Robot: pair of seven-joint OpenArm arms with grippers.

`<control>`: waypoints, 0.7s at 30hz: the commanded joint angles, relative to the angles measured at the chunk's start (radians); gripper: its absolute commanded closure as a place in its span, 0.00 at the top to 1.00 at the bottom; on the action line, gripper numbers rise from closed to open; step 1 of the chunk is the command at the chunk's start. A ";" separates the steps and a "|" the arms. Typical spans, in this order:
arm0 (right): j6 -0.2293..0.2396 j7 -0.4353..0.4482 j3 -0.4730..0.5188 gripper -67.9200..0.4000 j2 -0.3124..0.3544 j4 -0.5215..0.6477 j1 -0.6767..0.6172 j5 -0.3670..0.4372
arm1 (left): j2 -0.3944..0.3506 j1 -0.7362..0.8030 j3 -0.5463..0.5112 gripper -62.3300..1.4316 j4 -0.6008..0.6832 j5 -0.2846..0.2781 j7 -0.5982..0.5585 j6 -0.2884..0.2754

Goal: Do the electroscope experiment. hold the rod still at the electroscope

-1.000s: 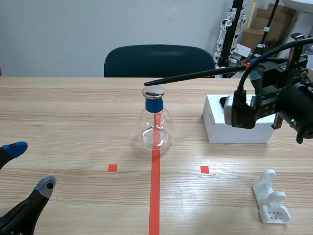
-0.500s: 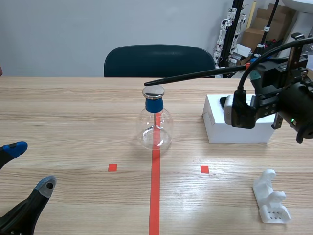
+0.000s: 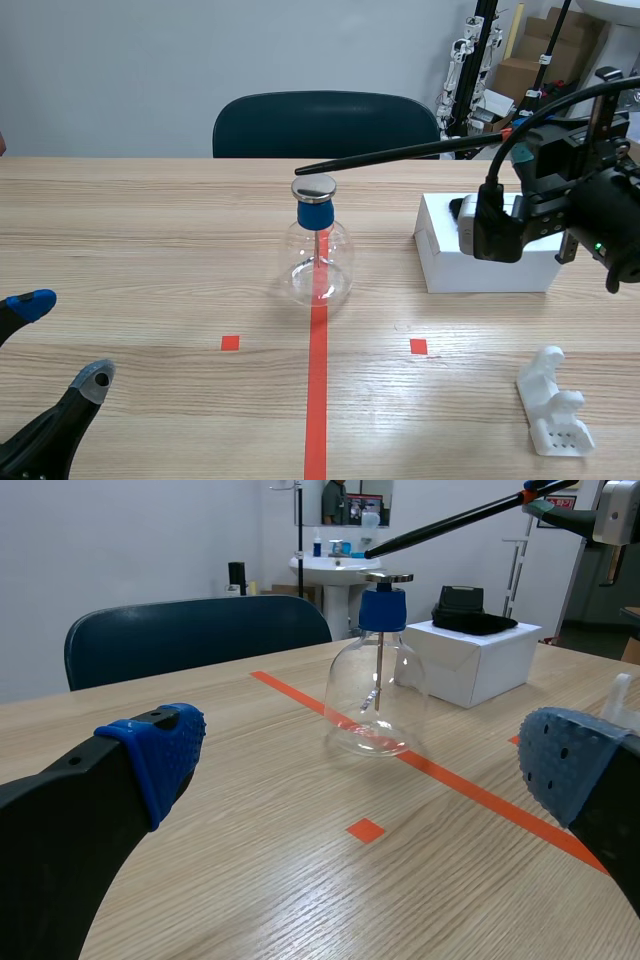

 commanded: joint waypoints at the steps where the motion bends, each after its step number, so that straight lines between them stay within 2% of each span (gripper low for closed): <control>1: -0.015 -0.010 0.013 0.11 0.008 0.010 0.020 0.007 | -0.001 -0.005 -0.003 1.00 0.011 -0.007 -0.015 0.002; 21: -0.022 -0.010 0.013 0.11 0.008 0.010 0.020 0.007 | -0.001 -0.005 -0.003 1.00 0.011 -0.007 -0.015 0.002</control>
